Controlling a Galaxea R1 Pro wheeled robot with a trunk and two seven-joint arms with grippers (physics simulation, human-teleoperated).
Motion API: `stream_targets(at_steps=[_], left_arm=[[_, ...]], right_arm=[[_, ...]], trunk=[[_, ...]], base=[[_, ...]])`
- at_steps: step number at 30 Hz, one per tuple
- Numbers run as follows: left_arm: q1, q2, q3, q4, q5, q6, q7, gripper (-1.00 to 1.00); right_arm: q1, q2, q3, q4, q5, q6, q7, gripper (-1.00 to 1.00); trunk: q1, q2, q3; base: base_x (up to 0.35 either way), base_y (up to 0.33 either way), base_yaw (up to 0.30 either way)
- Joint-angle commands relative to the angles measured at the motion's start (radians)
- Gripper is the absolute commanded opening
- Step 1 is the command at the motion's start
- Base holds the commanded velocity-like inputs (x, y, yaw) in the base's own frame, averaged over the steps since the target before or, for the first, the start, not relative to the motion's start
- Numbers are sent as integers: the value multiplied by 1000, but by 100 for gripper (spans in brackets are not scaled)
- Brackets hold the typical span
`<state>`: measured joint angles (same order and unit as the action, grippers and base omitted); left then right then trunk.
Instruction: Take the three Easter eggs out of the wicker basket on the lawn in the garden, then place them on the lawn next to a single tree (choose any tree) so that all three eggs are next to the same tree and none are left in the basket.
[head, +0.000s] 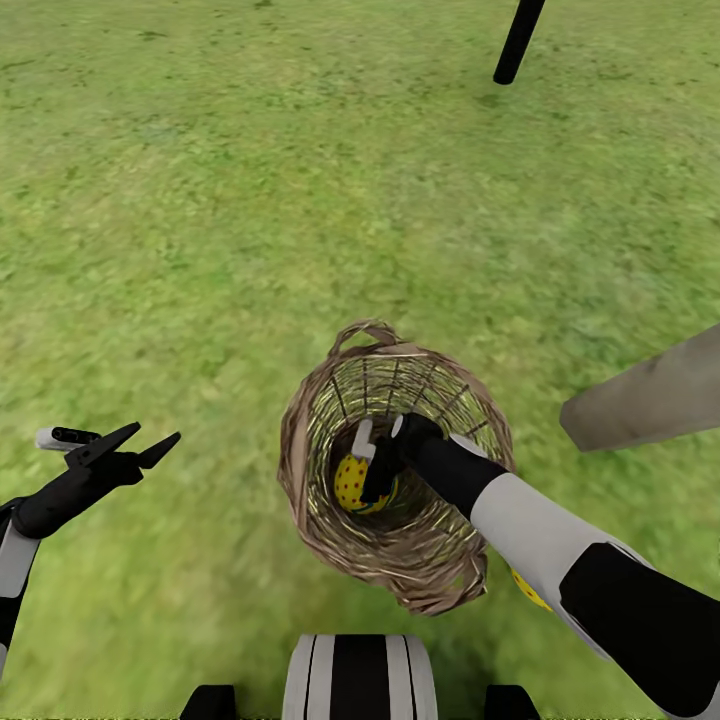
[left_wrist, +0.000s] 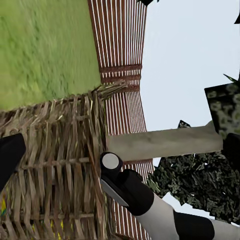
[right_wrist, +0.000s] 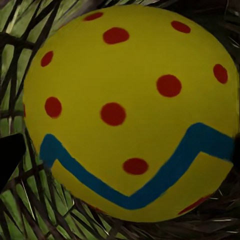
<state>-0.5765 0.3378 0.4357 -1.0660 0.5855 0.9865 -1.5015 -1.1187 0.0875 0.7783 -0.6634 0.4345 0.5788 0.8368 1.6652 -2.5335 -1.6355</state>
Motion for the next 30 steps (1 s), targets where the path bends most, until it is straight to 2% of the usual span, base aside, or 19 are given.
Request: stream_targets(at_steps=[1,4,15,16,21,26,30], left_arm=[[0,1,0,0,0,11,-3,100],[0,0,0,-1,0,11,-3,100],[0,0,0,-4,2,11,-3,100],[0,0,0,-4,1,11,-3,100],[0,1,0,-6,2,11,-3,100],[0,3,1,-1,2,11,-4,100],[0,6,3,-9,3,12,-5,100]], right_arm=[[0,0,1,-1,9,6,7,100],[0,1,-2,-3,31,6,8,100],[0,3,-2,-3,33,7,10,100],[0,3,-2,-3,33,7,11,-100],[0,4,-1,-1,33,7,17,-100],[0,5,-1,-2,33,7,18,-100],[0,5,-1,-2,33,7,17,-100]], trunk=[[0,0,-1],[1,-1,-8],[3,-2,-28],[3,-2,-28],[5,-3,-43],[5,-3,-43],[3,-2,-28]], base=[[0,0,0],[0,0,0],[0,0,0],[0,0,0],[0,0,0],[0,0,0],[0,0,0]])
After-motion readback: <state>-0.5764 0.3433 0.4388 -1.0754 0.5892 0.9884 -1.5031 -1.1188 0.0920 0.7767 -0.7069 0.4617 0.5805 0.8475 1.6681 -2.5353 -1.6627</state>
